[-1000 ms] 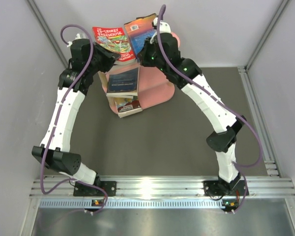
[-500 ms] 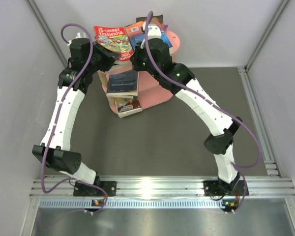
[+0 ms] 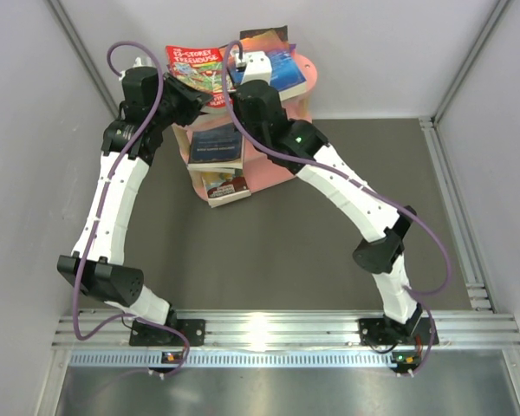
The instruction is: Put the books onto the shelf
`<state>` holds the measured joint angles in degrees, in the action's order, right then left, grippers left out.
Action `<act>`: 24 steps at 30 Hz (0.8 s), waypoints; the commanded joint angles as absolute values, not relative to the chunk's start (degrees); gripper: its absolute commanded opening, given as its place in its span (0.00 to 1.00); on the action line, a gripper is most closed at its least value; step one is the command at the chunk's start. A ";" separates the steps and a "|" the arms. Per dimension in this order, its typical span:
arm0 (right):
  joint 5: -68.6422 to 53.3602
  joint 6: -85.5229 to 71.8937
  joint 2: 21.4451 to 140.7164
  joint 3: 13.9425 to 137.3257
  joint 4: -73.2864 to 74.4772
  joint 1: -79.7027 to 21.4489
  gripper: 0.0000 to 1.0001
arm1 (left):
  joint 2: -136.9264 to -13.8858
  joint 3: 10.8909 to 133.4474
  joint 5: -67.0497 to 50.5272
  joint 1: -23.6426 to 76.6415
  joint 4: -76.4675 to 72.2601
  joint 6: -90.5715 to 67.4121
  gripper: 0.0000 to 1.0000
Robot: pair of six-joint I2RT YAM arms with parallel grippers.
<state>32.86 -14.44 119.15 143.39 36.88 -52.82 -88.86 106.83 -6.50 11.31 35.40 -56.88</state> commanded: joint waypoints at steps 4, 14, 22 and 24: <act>37.09 -12.13 120.32 146.87 35.33 -50.98 0.00 | -91.67 104.41 -5.63 10.81 46.14 -53.17 0.06; 34.72 -13.36 123.22 150.11 32.52 -48.43 0.00 | -90.62 103.27 -7.03 10.81 47.46 -53.09 0.09; 31.65 -15.99 124.19 150.21 28.30 -48.34 0.00 | -89.47 103.10 -7.91 10.81 49.31 -52.65 0.18; 31.03 -16.43 123.66 148.89 26.64 -48.34 0.00 | -89.04 102.92 -7.56 10.81 49.75 -52.56 0.18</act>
